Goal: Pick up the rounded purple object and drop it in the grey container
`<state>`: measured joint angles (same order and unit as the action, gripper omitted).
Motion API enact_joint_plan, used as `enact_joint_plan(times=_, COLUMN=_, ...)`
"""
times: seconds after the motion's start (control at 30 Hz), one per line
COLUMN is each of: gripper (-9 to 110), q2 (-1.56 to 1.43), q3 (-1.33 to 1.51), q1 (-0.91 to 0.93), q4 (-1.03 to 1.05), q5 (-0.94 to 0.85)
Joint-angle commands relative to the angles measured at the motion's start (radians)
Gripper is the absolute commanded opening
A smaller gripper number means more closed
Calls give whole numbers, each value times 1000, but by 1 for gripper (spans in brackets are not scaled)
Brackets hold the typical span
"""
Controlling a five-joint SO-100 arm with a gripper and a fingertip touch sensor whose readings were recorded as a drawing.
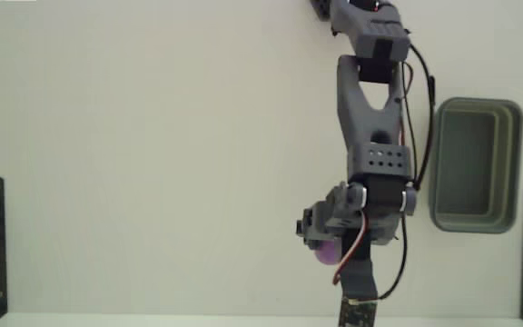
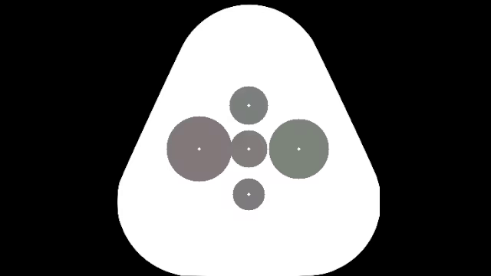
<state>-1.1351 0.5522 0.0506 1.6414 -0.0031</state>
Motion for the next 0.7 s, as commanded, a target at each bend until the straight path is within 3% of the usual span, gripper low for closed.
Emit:
enact_joint_plan(times=0.0, gripper=45, q2=-140, q3=65, q1=7, q4=-34, q5=3)
enact_joint_plan(times=0.67, gripper=45, q2=-545, q3=516, q1=7, q4=-80, q5=3)
